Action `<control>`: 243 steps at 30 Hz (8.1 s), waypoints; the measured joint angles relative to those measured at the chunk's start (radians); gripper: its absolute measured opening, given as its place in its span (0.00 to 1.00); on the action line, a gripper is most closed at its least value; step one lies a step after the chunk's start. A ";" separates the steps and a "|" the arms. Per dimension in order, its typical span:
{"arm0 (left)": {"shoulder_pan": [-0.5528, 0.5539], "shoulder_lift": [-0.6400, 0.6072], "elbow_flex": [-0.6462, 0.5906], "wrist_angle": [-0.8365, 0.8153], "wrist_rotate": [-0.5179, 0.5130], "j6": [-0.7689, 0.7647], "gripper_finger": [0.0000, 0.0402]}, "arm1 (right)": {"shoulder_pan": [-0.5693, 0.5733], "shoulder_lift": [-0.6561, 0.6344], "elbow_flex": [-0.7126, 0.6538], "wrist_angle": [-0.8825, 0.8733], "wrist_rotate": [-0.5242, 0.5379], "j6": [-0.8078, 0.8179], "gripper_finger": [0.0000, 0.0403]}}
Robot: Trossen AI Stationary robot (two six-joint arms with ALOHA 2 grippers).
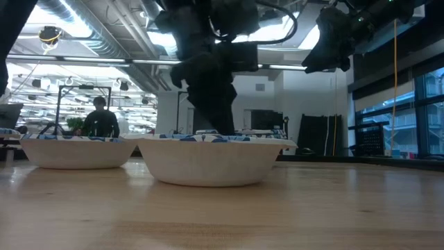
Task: Nest bowls inside each other
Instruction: Stack the right bowl on top of the bowl on the table, then stack the top bowl on top of the bowl on the table
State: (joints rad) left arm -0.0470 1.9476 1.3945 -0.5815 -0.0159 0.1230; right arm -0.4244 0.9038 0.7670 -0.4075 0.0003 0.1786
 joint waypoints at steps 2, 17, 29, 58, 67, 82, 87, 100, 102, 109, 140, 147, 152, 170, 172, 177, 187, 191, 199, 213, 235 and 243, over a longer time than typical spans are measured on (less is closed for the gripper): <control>0.005 0.000 0.000 -0.003 0.000 0.008 0.33 | 0.001 0.002 0.000 -0.004 -0.001 -0.001 0.38; 0.019 0.041 0.000 0.011 0.088 -0.005 0.32 | 0.002 0.005 0.000 -0.009 -0.001 -0.003 0.38; 0.019 0.041 0.000 0.010 0.113 -0.016 0.05 | 0.002 0.005 0.000 -0.009 -0.001 -0.003 0.38; 0.202 -0.187 0.000 0.049 0.133 -0.125 0.00 | 0.001 0.005 0.000 -0.010 0.000 -0.010 0.38; 0.374 -0.184 0.000 0.096 0.093 -0.219 0.00 | 0.001 0.005 0.000 -0.009 0.000 -0.004 0.38; 0.486 -0.136 0.001 0.100 0.205 -0.297 0.00 | 0.001 0.005 0.000 -0.010 0.000 -0.004 0.38; 0.475 -0.123 0.002 0.093 0.213 -0.293 0.01 | 0.001 0.005 0.000 -0.009 0.000 -0.004 0.38; 0.469 -0.068 0.001 0.087 0.145 -0.250 0.02 | 0.002 0.005 0.000 -0.015 0.000 0.000 0.38; 0.468 -0.067 0.000 0.075 0.112 -0.248 0.03 | 0.002 0.005 0.000 -0.015 0.000 -0.001 0.38; 0.470 -0.066 0.000 0.085 0.083 -0.249 0.21 | 0.002 0.005 0.000 -0.017 0.000 -0.001 0.38; 0.430 -0.413 0.000 -0.396 -0.040 -0.118 0.33 | 0.002 0.005 -0.001 -0.031 0.013 -0.030 0.38; 0.357 -0.415 -0.042 -0.506 -0.060 -0.085 0.33 | 0.001 0.005 -0.001 -0.029 0.020 -0.050 0.38; 0.316 -0.413 -0.178 -0.480 -0.066 -0.086 0.33 | 0.001 0.005 -0.001 -0.029 0.020 -0.050 0.38; 0.288 -0.412 -0.472 -0.313 -0.023 -0.034 0.33 | 0.001 0.005 -0.001 -0.023 0.016 -0.030 0.38; 0.288 -0.412 -0.478 -0.305 -0.023 -0.034 0.33 | 0.001 0.005 -0.001 -0.023 0.016 -0.030 0.38; 0.289 -0.412 -0.478 -0.290 -0.024 -0.031 0.33 | 0.001 0.005 -0.001 -0.023 0.016 -0.030 0.38; 0.289 -0.412 -0.478 -0.275 -0.051 0.013 0.33 | 0.001 0.005 -0.001 -0.023 0.016 -0.030 0.38; 0.289 -0.412 -0.478 -0.248 -0.051 0.031 0.33 | 0.001 0.005 -0.001 -0.023 0.016 -0.030 0.38; 0.289 -0.428 -0.477 -0.190 -0.048 0.046 0.33 | 0.001 0.005 -0.001 -0.023 0.016 -0.031 0.38; 0.289 -0.521 -0.475 -0.191 -0.191 0.092 0.33 | 0.000 0.005 -0.001 -0.021 0.017 -0.042 0.38; 0.379 -0.493 -0.493 -0.364 -0.161 0.068 0.33 | 0.000 0.006 -0.001 -0.024 0.017 -0.044 0.38; 0.383 -0.486 -0.556 -0.331 -0.160 0.063 0.33 | 0.000 0.006 -0.001 -0.024 0.016 -0.053 0.38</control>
State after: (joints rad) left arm 0.3358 1.4616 0.8385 -0.9130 -0.1764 0.1856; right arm -0.4244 0.9100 0.7662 -0.4312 0.0165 0.1256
